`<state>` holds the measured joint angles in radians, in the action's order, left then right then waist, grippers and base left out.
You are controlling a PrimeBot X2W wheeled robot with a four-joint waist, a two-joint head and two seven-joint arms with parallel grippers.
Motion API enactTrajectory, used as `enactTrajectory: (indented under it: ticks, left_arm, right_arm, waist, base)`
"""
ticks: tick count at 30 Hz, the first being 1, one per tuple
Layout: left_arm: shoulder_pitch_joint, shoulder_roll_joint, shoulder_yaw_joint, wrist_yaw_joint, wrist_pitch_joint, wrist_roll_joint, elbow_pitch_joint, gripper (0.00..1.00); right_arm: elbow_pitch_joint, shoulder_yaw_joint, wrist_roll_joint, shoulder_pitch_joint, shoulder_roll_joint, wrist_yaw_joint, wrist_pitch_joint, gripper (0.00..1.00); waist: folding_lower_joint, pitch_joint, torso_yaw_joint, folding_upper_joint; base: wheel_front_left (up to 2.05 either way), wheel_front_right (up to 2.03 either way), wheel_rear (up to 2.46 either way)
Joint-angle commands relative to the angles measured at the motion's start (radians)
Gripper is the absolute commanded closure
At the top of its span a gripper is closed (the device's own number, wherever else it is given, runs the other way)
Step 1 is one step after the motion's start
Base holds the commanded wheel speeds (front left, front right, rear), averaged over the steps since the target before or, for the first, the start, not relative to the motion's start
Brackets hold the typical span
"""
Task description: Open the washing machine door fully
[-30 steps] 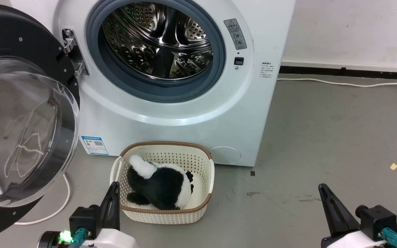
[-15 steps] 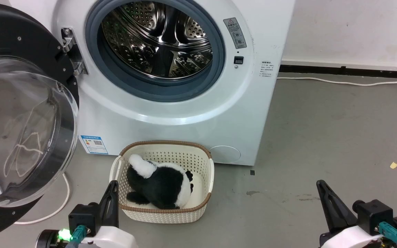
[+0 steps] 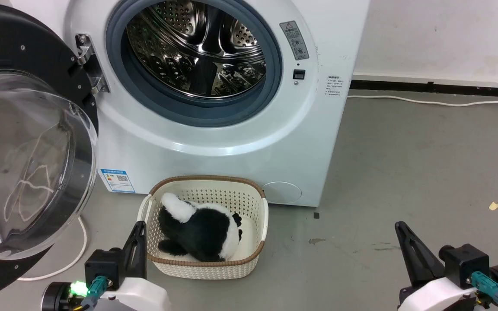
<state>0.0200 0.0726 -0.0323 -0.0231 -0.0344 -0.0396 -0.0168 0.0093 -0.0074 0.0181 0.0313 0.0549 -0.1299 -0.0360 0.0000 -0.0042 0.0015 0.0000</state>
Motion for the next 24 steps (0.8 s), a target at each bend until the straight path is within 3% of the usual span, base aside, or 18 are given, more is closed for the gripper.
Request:
enactTrajectory:
  ticks: [1, 24]
  left_arm:
    - [-0.011, -0.008, 0.008, 0.006, 0.007, 0.011, 0.006, 1.0]
    - [-0.02, -0.022, 0.032, 0.023, 0.034, 0.04, 0.017, 1.0]
  right_arm:
    - [-0.006, 0.003, -0.005, -0.016, -0.004, -0.001, 0.007, 1.0]
    - [-0.009, 0.007, -0.018, -0.031, -0.005, -0.001, 0.036, 1.0]
  waist:
    - [0.0, 0.0, 0.0, 0.0]
    - [0.0, 0.004, -0.001, 0.0]
  base:
    - [0.0, 0.0, 0.0]
    - [0.0, 0.0, 0.0]
